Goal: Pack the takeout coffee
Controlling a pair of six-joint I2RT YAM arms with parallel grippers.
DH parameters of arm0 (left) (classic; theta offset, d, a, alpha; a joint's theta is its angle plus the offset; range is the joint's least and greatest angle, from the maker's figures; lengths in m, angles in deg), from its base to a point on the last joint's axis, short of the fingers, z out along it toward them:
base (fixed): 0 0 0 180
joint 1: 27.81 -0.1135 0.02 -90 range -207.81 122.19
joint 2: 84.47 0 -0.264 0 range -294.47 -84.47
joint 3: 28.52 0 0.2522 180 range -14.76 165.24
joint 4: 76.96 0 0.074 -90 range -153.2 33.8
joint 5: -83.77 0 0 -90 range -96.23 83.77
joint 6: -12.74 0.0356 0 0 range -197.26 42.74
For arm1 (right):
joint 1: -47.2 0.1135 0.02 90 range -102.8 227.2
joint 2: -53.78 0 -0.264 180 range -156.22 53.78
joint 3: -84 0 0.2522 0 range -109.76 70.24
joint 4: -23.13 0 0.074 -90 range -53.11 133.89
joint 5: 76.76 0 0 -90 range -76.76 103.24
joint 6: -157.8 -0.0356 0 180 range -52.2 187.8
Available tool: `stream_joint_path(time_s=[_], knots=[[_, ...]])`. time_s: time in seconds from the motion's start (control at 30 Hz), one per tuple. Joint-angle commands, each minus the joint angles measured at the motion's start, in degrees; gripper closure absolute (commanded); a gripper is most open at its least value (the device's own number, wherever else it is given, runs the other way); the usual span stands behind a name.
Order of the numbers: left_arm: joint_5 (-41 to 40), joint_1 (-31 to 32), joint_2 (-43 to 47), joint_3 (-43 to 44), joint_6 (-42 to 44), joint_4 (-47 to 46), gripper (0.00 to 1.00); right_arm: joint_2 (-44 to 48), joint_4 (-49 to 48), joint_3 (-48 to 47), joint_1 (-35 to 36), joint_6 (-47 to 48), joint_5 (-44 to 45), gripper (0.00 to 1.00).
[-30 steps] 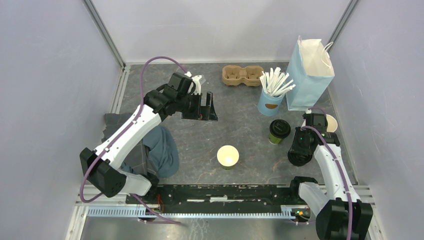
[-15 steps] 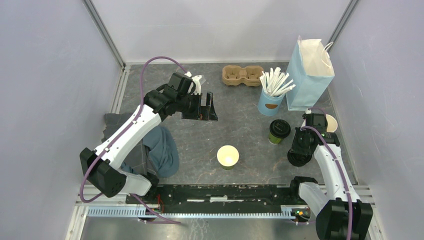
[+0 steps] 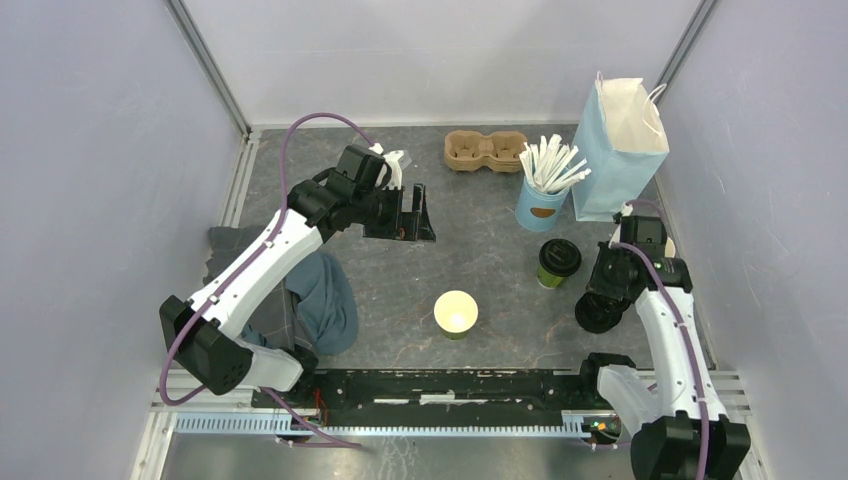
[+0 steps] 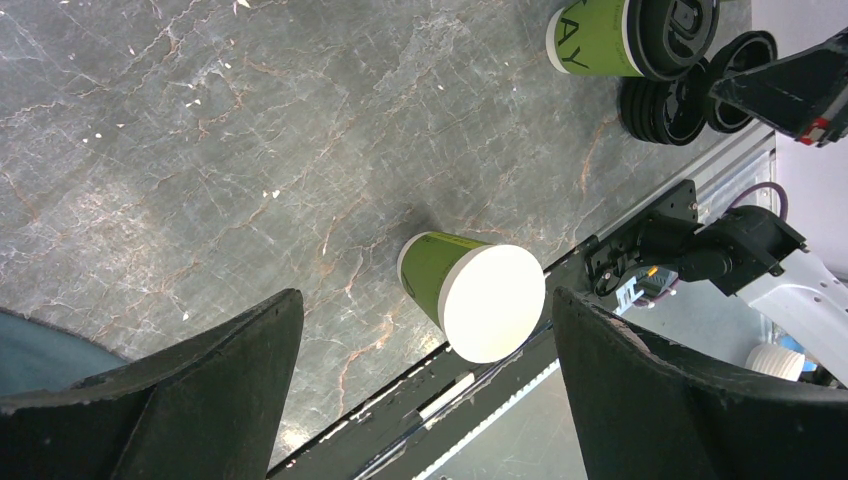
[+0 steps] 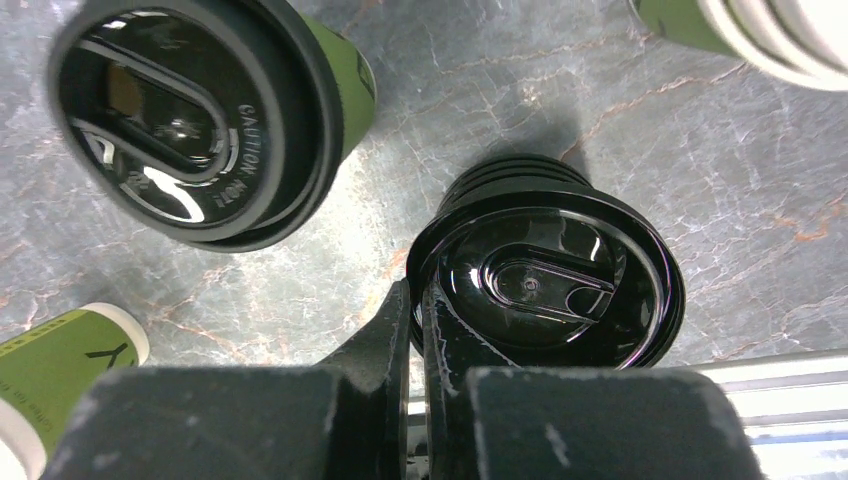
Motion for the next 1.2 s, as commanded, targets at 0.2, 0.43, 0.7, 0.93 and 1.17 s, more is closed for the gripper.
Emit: stream_joint_path(time_s=[0.2, 0.43, 0.7, 0.93, 1.17], knots=[[4.88, -0.50, 1.69, 0.84, -6.68, -4.04, 0.00, 0.50, 1.28, -17.68, -0.11, 5.84, -20.78, 0.92], [11.34, -0.78, 10.15, -6.55, -22.75, -16.38, 0.00, 0.48, -19.40, -18.88, 4.99, -6.24, -48.21, 0.90], [14.26, -0.86, 20.11, -16.54, -43.50, -37.37, 0.00, 2.68, -67.62, -6.28, 22.02, -41.13, -47.65, 0.89], [12.63, -0.86, 23.94, -19.18, -50.46, -44.50, 0.00, -1.30, -86.14, -5.16, 33.13, -51.54, -40.52, 0.91], [12.56, -0.84, 23.51, -19.59, -54.17, -49.89, 0.00, -5.27, -93.57, -7.22, 37.07, -55.74, -38.93, 0.92]])
